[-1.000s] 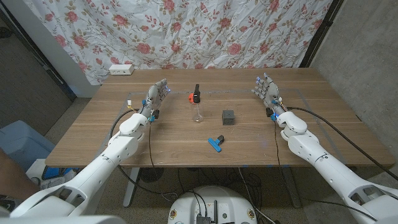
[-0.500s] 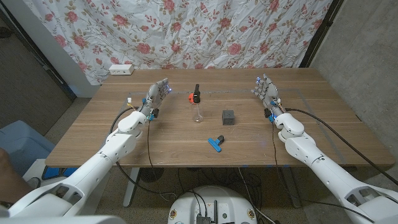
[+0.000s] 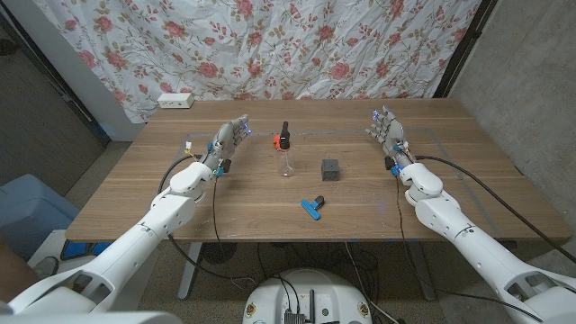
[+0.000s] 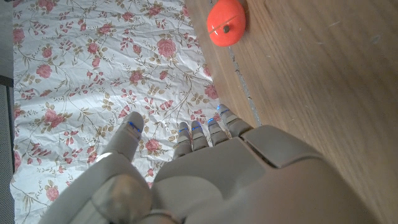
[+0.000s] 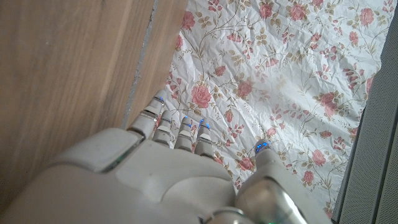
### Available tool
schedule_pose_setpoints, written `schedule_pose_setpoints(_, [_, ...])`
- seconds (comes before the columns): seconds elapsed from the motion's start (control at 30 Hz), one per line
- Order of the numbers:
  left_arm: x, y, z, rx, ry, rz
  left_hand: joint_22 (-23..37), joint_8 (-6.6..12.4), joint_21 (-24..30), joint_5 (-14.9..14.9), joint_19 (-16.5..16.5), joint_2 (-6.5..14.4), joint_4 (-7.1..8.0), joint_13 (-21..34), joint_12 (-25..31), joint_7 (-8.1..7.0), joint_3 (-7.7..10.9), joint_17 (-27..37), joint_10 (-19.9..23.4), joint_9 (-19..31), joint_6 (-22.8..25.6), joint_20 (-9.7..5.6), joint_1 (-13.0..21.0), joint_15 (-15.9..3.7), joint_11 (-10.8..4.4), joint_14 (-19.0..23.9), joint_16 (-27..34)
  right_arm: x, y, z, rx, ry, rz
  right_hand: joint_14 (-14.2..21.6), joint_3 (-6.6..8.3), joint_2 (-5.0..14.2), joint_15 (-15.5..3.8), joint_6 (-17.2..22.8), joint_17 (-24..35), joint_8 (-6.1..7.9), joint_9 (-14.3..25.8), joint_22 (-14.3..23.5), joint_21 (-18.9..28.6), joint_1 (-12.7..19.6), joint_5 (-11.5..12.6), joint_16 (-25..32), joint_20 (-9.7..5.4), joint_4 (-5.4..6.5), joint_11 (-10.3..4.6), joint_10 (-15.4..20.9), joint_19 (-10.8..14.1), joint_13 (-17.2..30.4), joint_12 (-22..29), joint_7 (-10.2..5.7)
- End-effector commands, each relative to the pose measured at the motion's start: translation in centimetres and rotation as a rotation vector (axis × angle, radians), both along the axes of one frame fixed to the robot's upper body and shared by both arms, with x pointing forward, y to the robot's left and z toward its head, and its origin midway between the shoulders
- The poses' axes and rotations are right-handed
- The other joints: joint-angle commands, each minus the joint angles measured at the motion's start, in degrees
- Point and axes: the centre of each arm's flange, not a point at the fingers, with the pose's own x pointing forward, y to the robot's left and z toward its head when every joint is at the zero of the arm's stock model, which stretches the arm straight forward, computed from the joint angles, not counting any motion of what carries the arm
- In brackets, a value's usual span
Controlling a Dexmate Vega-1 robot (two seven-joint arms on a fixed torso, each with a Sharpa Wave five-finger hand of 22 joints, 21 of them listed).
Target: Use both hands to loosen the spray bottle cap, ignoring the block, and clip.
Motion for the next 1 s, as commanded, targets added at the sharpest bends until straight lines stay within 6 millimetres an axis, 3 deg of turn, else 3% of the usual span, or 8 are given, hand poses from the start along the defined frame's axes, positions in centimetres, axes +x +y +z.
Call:
schedule_pose_setpoints(0.03, [-1.5, 0.1, -0.5, 0.068, -0.056, -0.029, 0.1, 0.50, 0.3, -0.3, 0.7, -0.4, -0.86, 0.3, 0.2, -0.32, 0.14, 0.3, 0.9, 0.2, 0.8, 0.07, 1.1, -1.57, -0.51, 0.4, 0.3, -1.2, -1.2, -0.1, -0.030, 0.012, -0.011, 0.5, 0.14, 0.61, 0.14, 0.5, 0.0, 0.36, 0.2, 0.3, 0.2, 0.2, 0.3, 0.2, -0.26, -0.35, -0.04, 0.6, 0.4, 0.2, 0.3, -0.11])
schedule_pose_setpoints(0.17, [-1.5, 0.2, -1.1, 0.085, -0.029, -0.045, 0.1, 0.93, 0.3, -0.3, 1.4, -1.0, -1.60, 0.3, 0.4, -0.81, 0.14, 0.3, 2.6, 0.2, 2.4, -0.18, 2.9, -2.15, -0.90, 1.9, 0.5, -1.3, -1.5, -0.2, -0.060, 0.022, -0.022, 0.5, 0.12, 0.67, 0.06, 0.5, -0.1, 0.34, 0.2, 0.3, 0.2, 0.2, 0.3, 0.1, -0.25, -0.42, -0.13, 0.7, 0.3, 0.2, 0.3, -0.18])
schedule_pose_setpoints(0.63, [-2.0, 0.2, -1.2, 0.161, -0.036, -0.113, 0.0, 1.09, -0.1, -0.2, 1.3, -3.2, -1.94, 0.3, 0.0, -1.82, -0.12, 0.3, 3.5, 0.3, 3.4, -0.49, 5.1, -2.88, -2.52, 2.8, 0.3, -2.0, -2.2, -0.4, -0.070, 0.020, -0.039, 0.5, 0.07, 0.79, -0.07, 0.3, -0.3, 0.25, 0.2, 0.3, 0.2, 0.1, 0.3, 0.0, -0.29, -0.65, -0.21, 0.6, 0.3, 0.2, 0.3, -0.26])
schedule_pose_setpoints(1.0, [-3.1, 0.2, -1.5, 0.210, -0.020, -0.145, 0.0, 0.39, -0.7, -0.2, -0.2, -5.4, -1.86, 0.3, -0.8, -1.46, -0.33, 0.4, 2.2, 0.3, 2.0, -0.16, 7.4, -2.37, -2.25, 1.9, -0.2, -1.9, -2.2, -0.4, -0.089, 0.013, -0.032, 0.6, -0.01, 0.88, -0.02, 0.2, -0.6, 0.21, 0.2, 0.3, 0.3, 0.1, 0.3, 0.0, -0.14, -0.86, -0.24, 0.6, 0.4, 0.1, 0.3, -0.38])
